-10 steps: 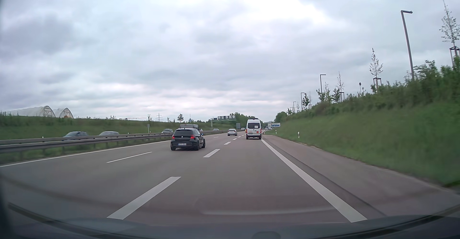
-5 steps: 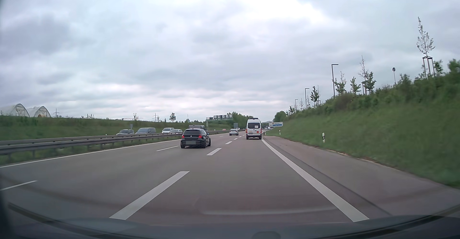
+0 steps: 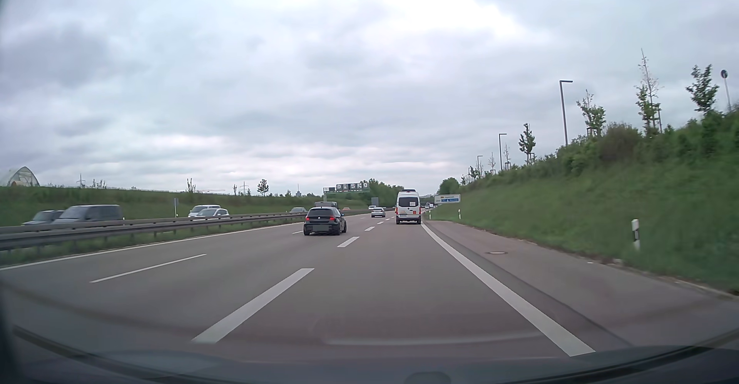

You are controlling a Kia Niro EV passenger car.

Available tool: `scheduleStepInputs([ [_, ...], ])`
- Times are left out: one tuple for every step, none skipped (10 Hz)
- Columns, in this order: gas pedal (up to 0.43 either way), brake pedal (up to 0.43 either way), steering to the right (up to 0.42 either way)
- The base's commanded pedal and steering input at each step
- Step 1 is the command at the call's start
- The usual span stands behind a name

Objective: Follow the waypoints while adhering to traffic rules and regulations

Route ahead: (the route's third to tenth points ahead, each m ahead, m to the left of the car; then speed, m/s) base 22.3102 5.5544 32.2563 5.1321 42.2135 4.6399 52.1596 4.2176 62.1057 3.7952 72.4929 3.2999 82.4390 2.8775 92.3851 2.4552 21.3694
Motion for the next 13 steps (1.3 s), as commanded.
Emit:
scheduleStepInputs([
  [0.000,0.000,0.002],
  [0.000,0.000,0.002],
  [0.000,0.000,0.003],
  [0.000,0.000,0.003],
  [0.000,0.000,0.003],
  [0.000,0.000,0.003],
  [0.000,0.000,0.003],
  [0.000,0.000,0.003],
  [0.000,0.000,0.003],
  [0.008,0.000,0.003],
  [0.039,0.000,0.003],
  [0.067,0.000,0.004],
  [0.098,0.000,0.005],
])
